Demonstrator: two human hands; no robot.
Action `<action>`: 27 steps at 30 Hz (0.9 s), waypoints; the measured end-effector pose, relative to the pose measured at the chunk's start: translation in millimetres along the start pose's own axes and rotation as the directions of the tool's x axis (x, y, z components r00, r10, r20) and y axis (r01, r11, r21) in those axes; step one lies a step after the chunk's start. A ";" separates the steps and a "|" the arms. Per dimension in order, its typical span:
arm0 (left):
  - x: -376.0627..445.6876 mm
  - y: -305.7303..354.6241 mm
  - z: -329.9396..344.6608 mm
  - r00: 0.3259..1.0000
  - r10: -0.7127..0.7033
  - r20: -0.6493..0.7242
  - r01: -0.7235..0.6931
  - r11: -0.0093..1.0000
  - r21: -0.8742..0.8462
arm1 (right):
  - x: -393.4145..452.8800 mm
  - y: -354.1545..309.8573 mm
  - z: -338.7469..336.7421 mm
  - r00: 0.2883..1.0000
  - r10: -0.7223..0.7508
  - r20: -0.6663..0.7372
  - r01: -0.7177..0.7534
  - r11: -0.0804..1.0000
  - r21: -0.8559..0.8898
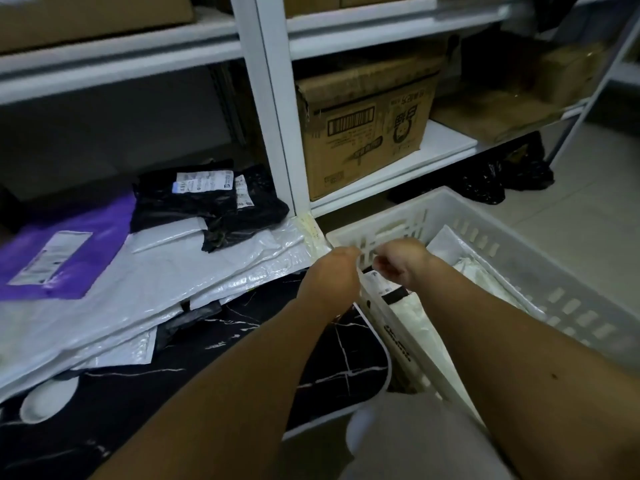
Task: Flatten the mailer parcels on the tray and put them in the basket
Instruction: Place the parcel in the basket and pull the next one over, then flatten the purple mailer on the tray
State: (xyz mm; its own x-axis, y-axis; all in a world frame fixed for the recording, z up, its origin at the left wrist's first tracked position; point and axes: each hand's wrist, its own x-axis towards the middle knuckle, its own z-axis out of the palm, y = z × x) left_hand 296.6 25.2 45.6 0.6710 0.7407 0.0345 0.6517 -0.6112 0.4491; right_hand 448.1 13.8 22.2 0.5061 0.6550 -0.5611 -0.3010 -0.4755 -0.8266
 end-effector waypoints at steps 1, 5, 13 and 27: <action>-5.8 -1.8 -7.9 1.000 -0.001 -0.010 0.001 1.000 0.010 | -7.7 -5.1 5.0 1.000 -0.010 0.015 0.011 0.999 -0.049; -34.9 -22.9 -44.3 0.997 -0.032 -0.075 0.033 0.999 0.023 | -38.0 -28.1 37.9 0.995 -0.089 0.053 0.097 0.978 -0.184; -110.3 -126.4 -124.4 0.945 -0.274 -0.180 0.294 0.951 0.094 | -89.2 -37.0 163.1 0.968 -0.113 0.223 0.191 0.911 -0.365; -192.0 -272.3 -147.3 0.705 -0.599 -0.381 0.582 0.795 -0.172 | -125.8 38.2 380.3 0.842 0.017 0.540 0.095 0.979 -0.178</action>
State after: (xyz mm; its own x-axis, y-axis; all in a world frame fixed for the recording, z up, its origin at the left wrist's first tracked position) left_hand -61.8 90.5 48.3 -0.0522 0.9941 0.0953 0.8474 -0.0064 0.5309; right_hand 65.5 136.6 44.7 -0.0152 0.8602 -0.5097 -0.1029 -0.5084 -0.8549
